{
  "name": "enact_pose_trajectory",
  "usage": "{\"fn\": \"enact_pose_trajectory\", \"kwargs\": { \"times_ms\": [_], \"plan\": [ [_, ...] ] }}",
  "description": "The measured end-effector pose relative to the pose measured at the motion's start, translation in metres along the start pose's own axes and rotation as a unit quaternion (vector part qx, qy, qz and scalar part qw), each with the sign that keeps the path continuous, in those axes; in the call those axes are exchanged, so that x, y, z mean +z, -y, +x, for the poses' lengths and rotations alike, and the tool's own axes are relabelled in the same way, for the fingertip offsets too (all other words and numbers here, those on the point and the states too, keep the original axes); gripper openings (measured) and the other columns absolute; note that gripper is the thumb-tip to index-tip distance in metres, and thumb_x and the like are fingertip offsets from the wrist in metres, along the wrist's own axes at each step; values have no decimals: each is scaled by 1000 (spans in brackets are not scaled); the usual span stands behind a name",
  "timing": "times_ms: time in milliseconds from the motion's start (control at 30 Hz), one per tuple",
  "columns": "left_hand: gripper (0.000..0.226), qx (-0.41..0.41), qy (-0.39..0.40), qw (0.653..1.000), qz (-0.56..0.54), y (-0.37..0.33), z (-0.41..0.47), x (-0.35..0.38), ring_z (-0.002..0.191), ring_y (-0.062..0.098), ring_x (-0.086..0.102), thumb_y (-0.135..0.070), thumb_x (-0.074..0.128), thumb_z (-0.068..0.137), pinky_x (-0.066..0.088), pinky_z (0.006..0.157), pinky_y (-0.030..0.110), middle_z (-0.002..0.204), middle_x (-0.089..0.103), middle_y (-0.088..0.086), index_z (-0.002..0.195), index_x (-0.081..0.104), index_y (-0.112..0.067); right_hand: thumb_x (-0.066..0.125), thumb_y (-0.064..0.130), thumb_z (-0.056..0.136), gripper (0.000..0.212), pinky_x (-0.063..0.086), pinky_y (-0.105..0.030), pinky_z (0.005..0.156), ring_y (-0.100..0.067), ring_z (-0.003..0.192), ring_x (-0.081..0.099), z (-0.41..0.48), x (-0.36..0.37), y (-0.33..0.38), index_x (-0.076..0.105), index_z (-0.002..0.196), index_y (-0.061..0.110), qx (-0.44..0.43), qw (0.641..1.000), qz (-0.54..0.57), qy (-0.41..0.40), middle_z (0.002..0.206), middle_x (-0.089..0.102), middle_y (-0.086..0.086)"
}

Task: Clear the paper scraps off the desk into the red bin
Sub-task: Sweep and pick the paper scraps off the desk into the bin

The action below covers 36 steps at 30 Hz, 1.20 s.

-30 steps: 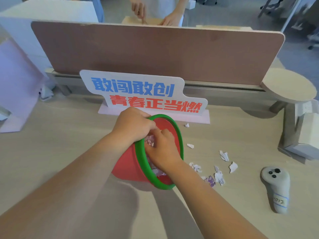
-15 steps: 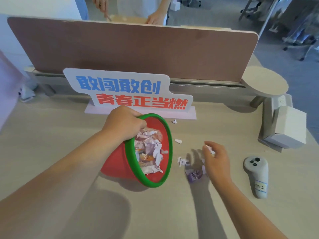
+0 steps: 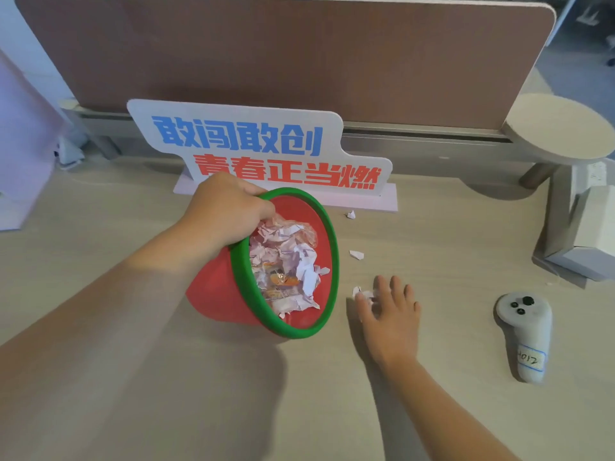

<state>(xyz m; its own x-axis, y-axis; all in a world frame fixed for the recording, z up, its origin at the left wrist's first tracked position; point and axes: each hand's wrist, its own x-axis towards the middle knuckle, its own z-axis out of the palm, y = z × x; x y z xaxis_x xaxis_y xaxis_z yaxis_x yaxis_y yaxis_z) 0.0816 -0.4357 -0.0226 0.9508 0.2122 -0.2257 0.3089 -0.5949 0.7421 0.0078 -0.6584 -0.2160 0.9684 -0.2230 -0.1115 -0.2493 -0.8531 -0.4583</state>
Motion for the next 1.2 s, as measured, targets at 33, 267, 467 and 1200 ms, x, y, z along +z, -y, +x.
{"fn": "enact_pose_trajectory", "kwargs": {
  "times_ms": [33, 267, 467, 1200],
  "plan": [
    [26, 0, 0, 1000, -3, 0, -1, 0, 89, 19, 69, -10, 71, 69, 55, 82, 35, 86, 78, -1, 86, 81, -27, 29, 60, 79, 54, 31, -44, 99, -27, 122, 33, -8, 5, 3, 40, 120, 27, 5, 1000, 1, 1, 128, 44, 1],
    [25, 1, 1, 1000, -9, 2, -1, -3, 93, 17, 69, -13, 71, 68, 55, 87, 35, 90, 78, -4, 82, 80, -32, 45, 56, 80, 51, 34, -42, 95, -31, 111, 44, -5, 22, 17, 48, 119, 23, -55, 996, -56, -43, 119, 50, -8],
    [20, -4, 3, 1000, -5, 3, -4, -2, 69, 4, 61, -13, 74, 70, 50, 66, 20, 72, 70, -13, 79, 79, -30, 42, 33, 89, 27, 39, -32, 56, -32, 62, 55, 23, 23, 16, 62, 79, 17, -177, 982, -61, -31, 71, 59, -5],
    [15, -3, -1, 1000, 9, 9, -12, -27, 78, 3, 65, -26, 75, 76, 45, 65, 13, 81, 76, -8, 88, 80, -31, 28, 32, 98, 40, 42, -36, 91, -19, 97, 57, -12, -65, 191, 64, 95, 14, -162, 916, 340, 136, 97, 63, -1]
  ]
}}
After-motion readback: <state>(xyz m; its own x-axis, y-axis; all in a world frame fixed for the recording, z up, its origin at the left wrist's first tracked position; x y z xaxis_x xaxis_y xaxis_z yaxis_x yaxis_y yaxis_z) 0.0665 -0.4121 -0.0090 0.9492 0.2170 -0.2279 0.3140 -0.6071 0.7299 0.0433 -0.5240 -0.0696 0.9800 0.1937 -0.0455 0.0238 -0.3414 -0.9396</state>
